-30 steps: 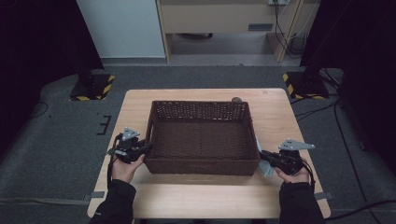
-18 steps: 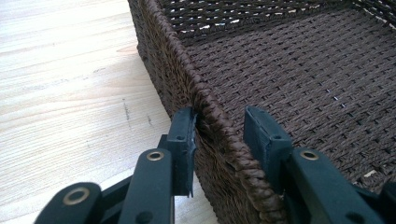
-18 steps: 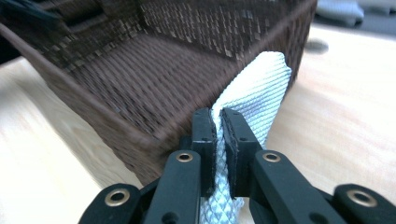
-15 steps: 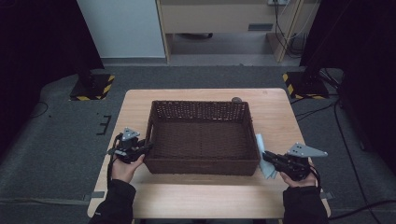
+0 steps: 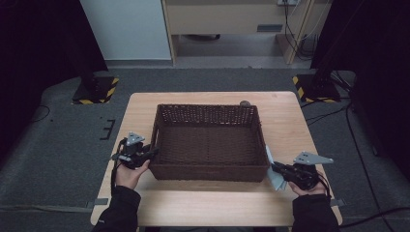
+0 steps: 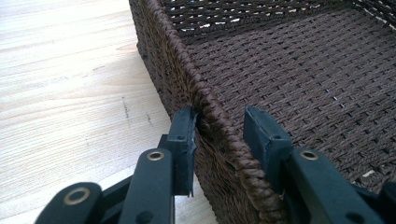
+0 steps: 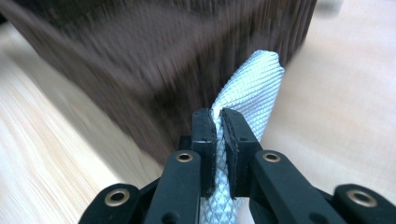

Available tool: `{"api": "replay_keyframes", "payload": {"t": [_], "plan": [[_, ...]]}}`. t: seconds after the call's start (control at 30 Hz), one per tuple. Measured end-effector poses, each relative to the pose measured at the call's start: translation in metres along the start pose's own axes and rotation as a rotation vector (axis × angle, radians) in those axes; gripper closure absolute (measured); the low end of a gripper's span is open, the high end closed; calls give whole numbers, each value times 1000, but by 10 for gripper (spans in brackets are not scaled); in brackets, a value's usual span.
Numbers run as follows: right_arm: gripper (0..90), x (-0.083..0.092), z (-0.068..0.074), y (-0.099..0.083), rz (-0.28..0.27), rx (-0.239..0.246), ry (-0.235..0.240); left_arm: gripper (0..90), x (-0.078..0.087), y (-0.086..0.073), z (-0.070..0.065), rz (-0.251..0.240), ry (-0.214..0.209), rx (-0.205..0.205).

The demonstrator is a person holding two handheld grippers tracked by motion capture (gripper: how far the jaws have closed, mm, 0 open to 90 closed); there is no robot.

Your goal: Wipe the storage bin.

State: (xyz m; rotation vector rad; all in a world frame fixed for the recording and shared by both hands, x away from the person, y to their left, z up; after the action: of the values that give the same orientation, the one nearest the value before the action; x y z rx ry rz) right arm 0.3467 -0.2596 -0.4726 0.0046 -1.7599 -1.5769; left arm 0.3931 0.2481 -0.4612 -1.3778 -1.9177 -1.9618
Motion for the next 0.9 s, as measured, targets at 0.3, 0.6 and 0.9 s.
{"api": "replay_keyframes", "payload": {"t": [0.3, 0.6, 0.9], "plan": [[846, 6, 8, 2, -13, 22, 16, 637, 0, 0, 0, 3, -2, -1], [846, 3, 13, -18, 97, 20, -9, 637, 0, 0, 0, 4, -1, -1], [845, 25, 19, 1, -70, 19, 20, 636, 0, 0, 0, 6, -2, -1]]}}
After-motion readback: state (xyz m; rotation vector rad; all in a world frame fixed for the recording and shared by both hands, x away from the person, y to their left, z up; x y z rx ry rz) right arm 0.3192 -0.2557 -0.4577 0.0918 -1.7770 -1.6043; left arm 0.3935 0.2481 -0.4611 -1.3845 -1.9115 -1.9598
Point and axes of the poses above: each handheld gripper's, and its own axes: x roughly backward along the jaws, y roughly out of its top, z roughly to its left, the point moved 2 cm from there along -x, roughly forward along the jaws, and after that the axes turned 10 degrees about -y, right-handed, at the moved point
